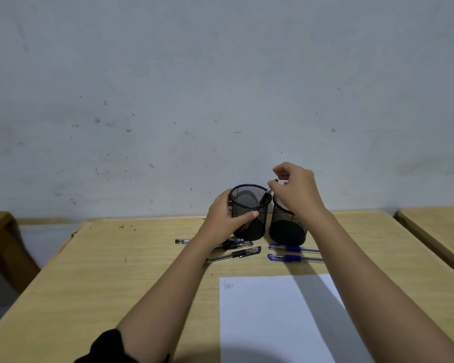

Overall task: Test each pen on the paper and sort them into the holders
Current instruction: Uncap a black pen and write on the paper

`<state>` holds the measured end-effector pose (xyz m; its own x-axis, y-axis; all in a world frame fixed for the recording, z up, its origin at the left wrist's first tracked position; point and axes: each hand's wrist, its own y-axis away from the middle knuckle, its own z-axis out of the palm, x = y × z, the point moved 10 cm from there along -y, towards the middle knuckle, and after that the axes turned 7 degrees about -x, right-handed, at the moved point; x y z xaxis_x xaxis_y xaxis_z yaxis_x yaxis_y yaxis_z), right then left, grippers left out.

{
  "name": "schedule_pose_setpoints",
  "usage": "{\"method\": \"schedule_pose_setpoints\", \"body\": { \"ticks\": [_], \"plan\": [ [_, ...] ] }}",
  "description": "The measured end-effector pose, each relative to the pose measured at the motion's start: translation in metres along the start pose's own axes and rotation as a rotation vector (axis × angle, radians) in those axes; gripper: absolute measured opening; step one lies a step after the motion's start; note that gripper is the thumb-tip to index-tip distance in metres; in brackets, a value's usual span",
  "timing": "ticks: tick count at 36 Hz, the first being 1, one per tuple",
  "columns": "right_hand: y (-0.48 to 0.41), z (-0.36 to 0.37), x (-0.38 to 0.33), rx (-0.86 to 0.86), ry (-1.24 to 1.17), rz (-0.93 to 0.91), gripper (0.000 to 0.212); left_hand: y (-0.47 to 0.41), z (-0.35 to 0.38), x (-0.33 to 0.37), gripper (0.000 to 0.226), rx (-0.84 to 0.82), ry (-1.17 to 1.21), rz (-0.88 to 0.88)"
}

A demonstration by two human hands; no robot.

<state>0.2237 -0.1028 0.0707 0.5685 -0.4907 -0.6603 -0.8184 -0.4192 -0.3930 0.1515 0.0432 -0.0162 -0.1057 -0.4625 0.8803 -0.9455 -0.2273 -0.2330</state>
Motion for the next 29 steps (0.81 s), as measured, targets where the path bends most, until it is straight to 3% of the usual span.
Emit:
{"method": "schedule_pose_setpoints", "body": {
  "ticks": [4,7,11,17,23,29],
  "plan": [
    [0.015,-0.001,-0.014,-0.001,0.025,-0.045,0.028,0.011,-0.003,0.007,0.043,-0.006,-0.017,-0.023],
    [0.034,0.012,-0.026,-0.055,-0.035,-0.076,0.017,0.033,-0.014,0.002,0.053,0.011,-0.082,-0.079],
    [0.068,0.053,-0.036,-0.245,-0.067,-0.12,0.013,0.082,-0.041,-0.011,0.051,0.073,-0.183,-0.139],
    [0.103,0.115,-0.032,-0.49,0.098,-0.157,0.02,0.151,-0.062,-0.041,0.049,0.041,-0.488,-0.216],
    [0.114,0.142,-0.034,-0.553,0.244,-0.234,0.019,0.172,-0.055,-0.061,0.064,-0.058,-0.668,-0.297],
    [0.114,0.155,-0.039,-0.562,0.371,-0.319,0.02,0.173,-0.052,-0.062,0.064,-0.059,-0.717,-0.302]
  ]
}}
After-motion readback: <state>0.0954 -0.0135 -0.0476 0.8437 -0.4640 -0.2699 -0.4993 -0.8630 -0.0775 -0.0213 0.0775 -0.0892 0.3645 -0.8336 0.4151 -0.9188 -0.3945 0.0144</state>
